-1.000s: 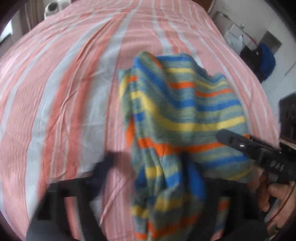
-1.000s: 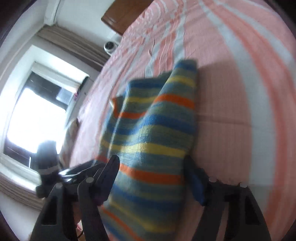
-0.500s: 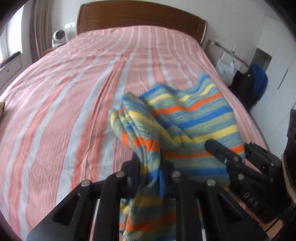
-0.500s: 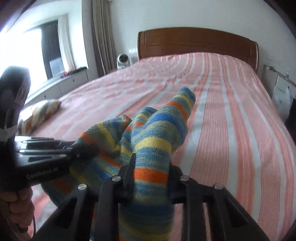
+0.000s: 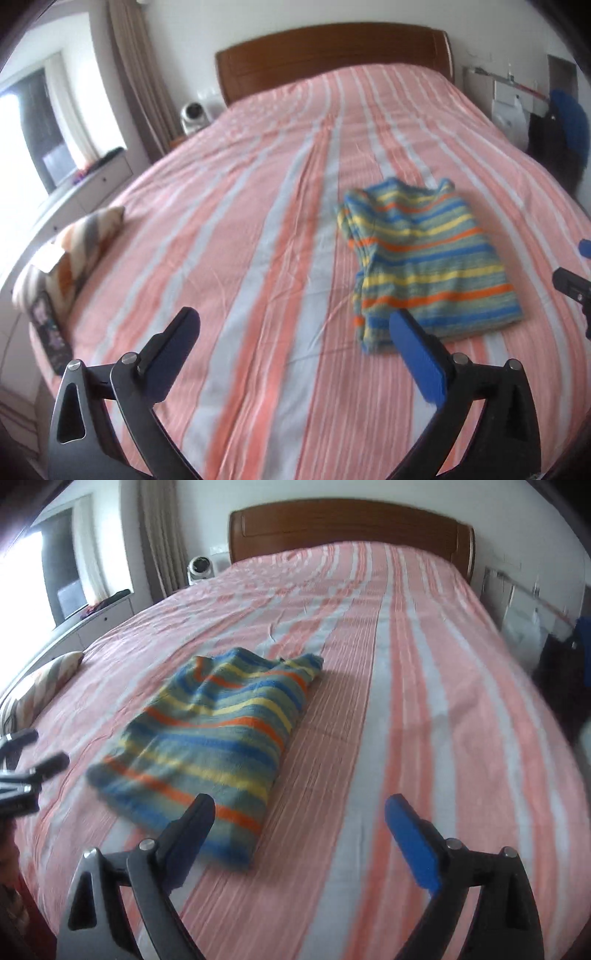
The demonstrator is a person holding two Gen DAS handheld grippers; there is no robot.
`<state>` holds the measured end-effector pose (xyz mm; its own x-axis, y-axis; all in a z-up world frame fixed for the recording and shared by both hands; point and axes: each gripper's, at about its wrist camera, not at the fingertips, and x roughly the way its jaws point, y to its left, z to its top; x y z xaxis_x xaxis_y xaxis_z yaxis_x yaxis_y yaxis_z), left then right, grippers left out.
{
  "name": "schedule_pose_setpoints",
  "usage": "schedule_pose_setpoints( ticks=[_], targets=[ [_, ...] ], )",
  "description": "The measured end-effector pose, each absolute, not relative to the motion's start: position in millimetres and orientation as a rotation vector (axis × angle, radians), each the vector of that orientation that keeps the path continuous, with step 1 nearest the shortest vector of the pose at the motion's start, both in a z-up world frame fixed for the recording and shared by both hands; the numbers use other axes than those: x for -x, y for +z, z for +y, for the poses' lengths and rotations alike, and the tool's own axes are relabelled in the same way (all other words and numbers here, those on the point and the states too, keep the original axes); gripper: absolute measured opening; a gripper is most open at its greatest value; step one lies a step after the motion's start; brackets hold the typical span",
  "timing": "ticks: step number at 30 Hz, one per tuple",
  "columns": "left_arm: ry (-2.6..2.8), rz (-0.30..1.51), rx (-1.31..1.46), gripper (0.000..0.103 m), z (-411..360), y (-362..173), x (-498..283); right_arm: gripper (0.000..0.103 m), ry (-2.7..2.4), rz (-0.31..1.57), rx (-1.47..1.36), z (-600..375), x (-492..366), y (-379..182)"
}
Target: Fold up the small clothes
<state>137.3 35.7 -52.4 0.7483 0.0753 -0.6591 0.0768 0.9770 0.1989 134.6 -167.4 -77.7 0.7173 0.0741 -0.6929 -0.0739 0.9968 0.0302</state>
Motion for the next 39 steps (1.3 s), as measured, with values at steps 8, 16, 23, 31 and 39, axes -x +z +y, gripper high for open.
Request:
schedule_pose_setpoints(
  ticks=[8,16,23,31,39],
  targets=[
    [0.084,0.629,-0.273,0.103,18.7,-13.2,-84.2,0.101,0.076,0.609,-0.026,-152.8,-62.8,-24.9],
    [0.066,0.605,-0.198,0.103,19.3,6.9,-55.2,0.101,0.098,0.601,-0.068,-149.2,-34.8,-15.4],
    [0.046,0.589,-0.171,0.103,26.9,12.7,-37.0,0.101,0.114,0.452,-0.162,-161.5,-0.1,5.4],
    [-0.053,0.688,-0.096,0.103,37.5,1.9,-19.9,0.103,0.282,0.574,-0.158,-147.8,10.9,-0.5],
    [-0.092,0.748,-0.107,0.103,33.4,-5.5,-4.7,0.103,0.233,0.741,-0.141,-146.8,14.4,-18.9]
  ],
)
